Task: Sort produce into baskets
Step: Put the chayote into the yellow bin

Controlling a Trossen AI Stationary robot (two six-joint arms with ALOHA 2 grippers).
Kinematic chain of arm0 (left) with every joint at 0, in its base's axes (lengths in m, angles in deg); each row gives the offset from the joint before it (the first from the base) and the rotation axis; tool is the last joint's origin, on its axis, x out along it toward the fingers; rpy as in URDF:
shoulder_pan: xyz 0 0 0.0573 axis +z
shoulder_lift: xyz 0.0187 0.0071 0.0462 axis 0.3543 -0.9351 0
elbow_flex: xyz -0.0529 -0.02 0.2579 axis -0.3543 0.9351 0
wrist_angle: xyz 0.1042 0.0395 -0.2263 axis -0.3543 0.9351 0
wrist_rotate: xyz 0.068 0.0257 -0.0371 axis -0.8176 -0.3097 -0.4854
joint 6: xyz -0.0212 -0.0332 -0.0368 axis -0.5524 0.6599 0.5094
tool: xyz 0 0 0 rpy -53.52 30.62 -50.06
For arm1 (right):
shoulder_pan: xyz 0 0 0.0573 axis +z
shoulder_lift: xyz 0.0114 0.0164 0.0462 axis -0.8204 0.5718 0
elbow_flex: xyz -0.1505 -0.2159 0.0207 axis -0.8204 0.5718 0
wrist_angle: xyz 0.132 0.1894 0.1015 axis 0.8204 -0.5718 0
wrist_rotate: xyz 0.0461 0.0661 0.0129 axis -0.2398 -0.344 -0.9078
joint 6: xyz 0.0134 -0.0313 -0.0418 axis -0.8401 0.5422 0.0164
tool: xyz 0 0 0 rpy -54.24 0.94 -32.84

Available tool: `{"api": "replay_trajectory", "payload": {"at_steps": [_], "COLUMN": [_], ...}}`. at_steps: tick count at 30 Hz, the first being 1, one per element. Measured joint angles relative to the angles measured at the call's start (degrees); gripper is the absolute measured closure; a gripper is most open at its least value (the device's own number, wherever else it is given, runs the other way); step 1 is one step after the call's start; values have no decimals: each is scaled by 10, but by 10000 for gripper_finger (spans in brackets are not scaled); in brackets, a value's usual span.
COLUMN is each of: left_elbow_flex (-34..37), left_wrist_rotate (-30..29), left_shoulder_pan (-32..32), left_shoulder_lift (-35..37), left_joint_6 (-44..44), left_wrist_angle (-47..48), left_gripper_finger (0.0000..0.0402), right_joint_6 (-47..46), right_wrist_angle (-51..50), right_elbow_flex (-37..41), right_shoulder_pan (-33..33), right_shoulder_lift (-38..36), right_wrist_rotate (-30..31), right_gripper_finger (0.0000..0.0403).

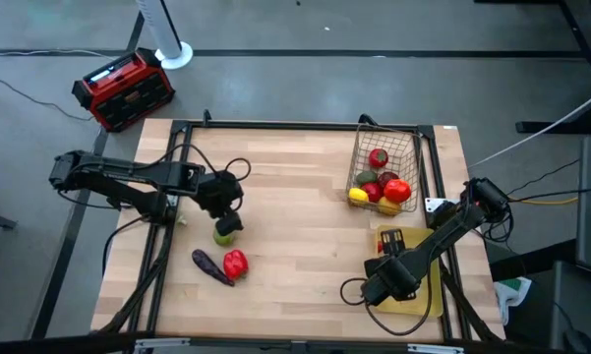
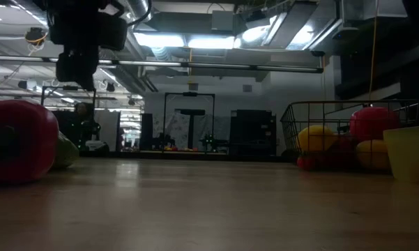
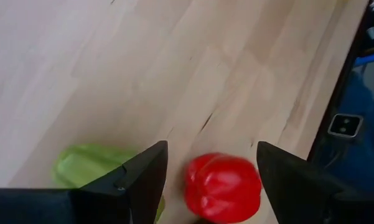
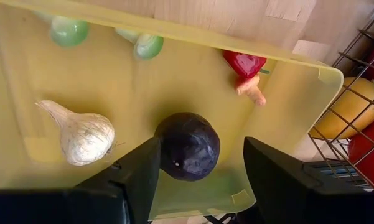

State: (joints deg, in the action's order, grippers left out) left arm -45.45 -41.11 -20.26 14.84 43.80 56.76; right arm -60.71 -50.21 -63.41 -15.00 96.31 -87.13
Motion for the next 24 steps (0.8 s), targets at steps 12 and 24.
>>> {"api": "replay_trajectory", "payload": {"at_steps": [12,24], "left_elbow_flex": [0,1], "left_wrist_rotate": [23,-15], "left_shoulder_pan": [1,30], "left_shoulder_lift": [-2,-2], "left_joint_6": [-11,197], "left_wrist_angle": [63,179], "left_gripper_finger": [30,7], "right_joint_6": [0,0], "right_wrist_angle": [0,9], "right_elbow_flex": [0,0], "right_shoulder_pan": [0,0], "right_shoulder_lift": [0,0], "right_wrist_rotate": [0,0], "right_gripper_finger": [173,173]}}
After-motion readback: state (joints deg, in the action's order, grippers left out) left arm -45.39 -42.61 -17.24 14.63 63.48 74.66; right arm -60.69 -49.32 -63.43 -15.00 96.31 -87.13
